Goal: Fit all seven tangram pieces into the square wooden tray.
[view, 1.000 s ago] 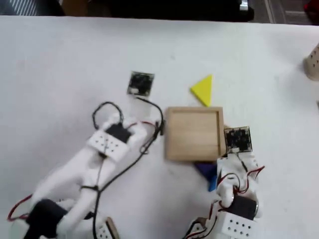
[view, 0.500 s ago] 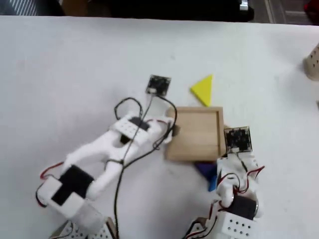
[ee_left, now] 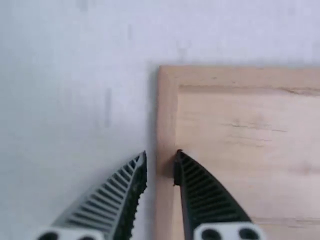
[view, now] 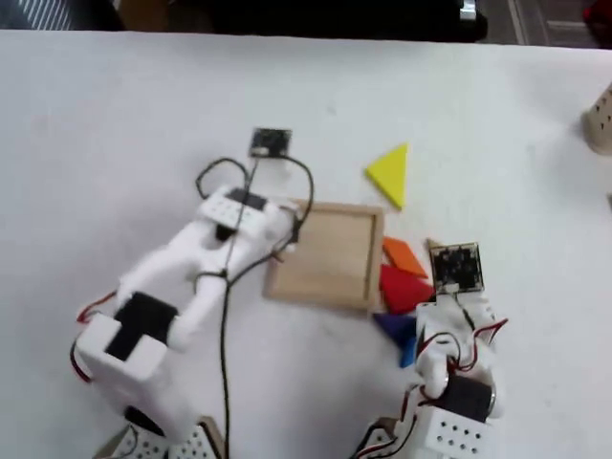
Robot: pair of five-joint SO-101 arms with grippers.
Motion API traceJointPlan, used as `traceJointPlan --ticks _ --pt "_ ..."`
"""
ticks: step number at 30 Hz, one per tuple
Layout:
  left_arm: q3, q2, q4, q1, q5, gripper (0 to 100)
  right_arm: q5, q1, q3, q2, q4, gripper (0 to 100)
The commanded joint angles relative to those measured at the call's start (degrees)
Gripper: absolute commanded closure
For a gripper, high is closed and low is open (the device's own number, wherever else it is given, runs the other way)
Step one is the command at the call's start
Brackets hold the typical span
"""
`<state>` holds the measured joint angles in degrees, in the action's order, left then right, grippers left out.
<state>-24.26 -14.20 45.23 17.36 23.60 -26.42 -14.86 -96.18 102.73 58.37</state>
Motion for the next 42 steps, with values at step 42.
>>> traceJointPlan --ticks 42 --pt "-25.85 39.87 -3.52 -5.58 -0.18 77 0.44 -0.13 24.53 -18.24 3.3 97.7"
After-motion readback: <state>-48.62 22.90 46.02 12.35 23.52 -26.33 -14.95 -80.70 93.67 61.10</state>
